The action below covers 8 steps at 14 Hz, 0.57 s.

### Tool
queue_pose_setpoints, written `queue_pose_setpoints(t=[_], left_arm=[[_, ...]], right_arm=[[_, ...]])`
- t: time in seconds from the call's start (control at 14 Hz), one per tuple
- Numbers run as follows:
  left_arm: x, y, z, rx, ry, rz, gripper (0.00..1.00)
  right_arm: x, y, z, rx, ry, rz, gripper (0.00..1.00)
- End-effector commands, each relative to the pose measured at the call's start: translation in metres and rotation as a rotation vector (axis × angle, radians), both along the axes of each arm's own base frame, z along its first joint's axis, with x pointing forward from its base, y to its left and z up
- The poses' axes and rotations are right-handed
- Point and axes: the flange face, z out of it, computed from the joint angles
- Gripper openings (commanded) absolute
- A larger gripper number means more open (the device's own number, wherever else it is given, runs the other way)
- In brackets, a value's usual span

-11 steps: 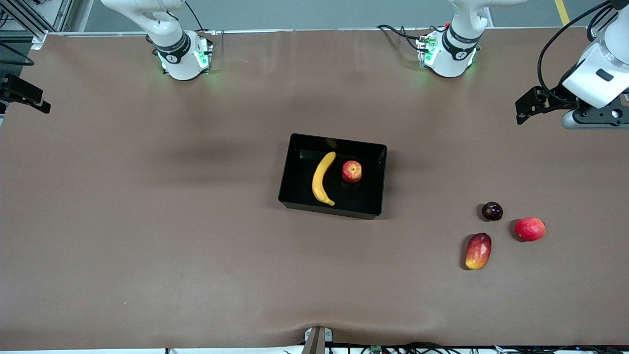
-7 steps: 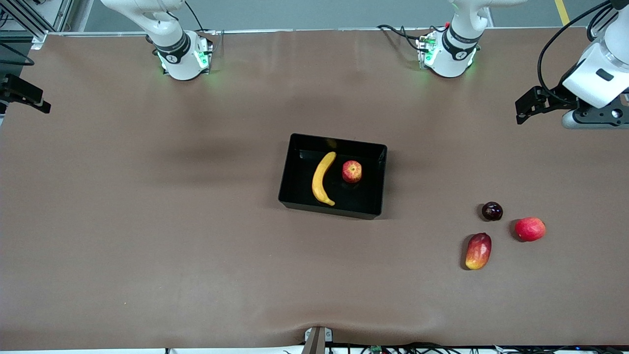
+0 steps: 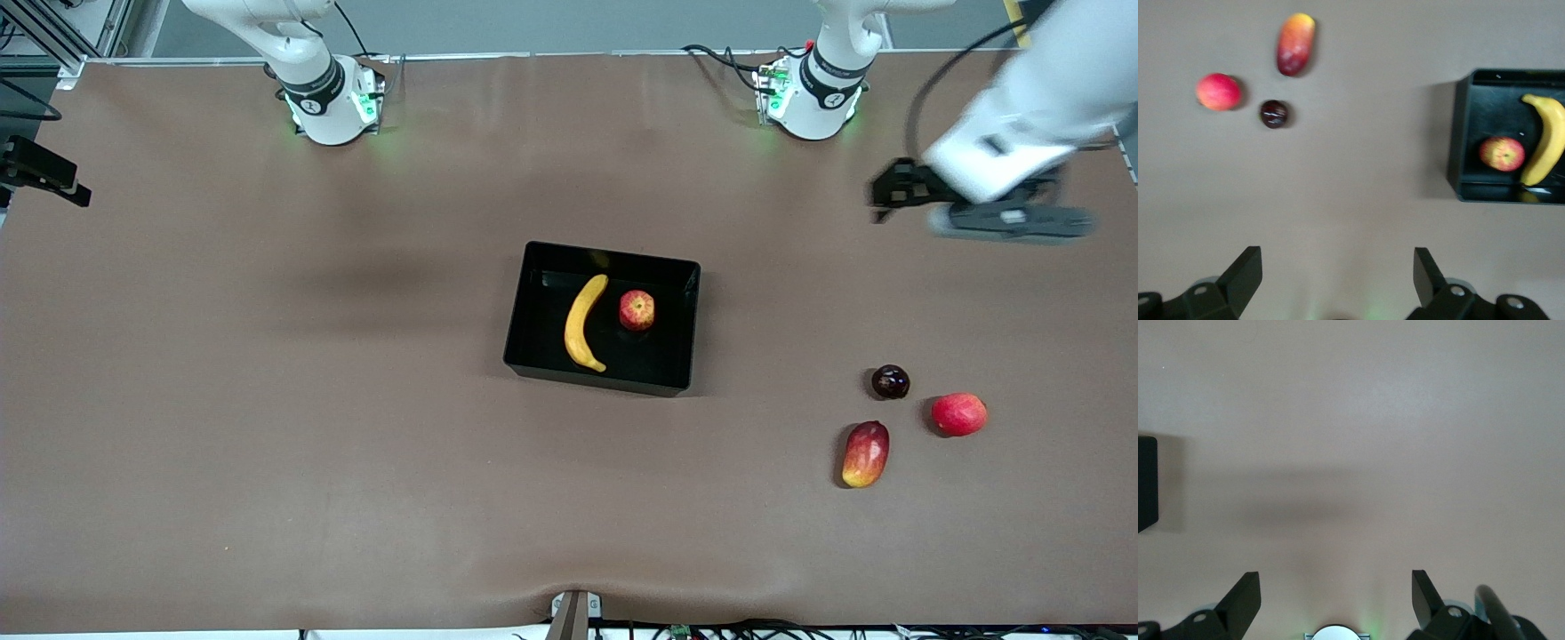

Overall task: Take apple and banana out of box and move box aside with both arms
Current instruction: 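Move the left gripper over the red-yellow apple in the black tray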

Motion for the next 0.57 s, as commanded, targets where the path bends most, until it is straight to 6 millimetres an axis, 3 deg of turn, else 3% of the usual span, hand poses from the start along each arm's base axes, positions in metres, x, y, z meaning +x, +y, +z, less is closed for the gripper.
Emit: queue_pose_setpoints(t=[0.0, 0.21, 0.36, 0.5], left_arm=[[-0.002, -0.075, -0.037, -0.007, 0.053, -0.002, 1.0], [0.002, -0.135, -0.085, -0.052, 0.055, -0.072, 1.0], [-0.01, -0.183, -0.124, -0.056, 0.048, -0.045, 1.0], [-0.019, -0.217, -0.163, -0.041, 0.03, -0.018, 1.0]], right_arm=[[0.0, -0.003, 0.002, -0.018, -0.004, -0.012, 1.0], [0.0, -0.003, 0.002, -0.019, -0.003, -0.012, 1.0], [0.0, -0.005, 0.002, -0.019, -0.005, -0.015, 1.0], [0.001, -0.004, 0.002, -0.02, -0.009, -0.014, 1.0]])
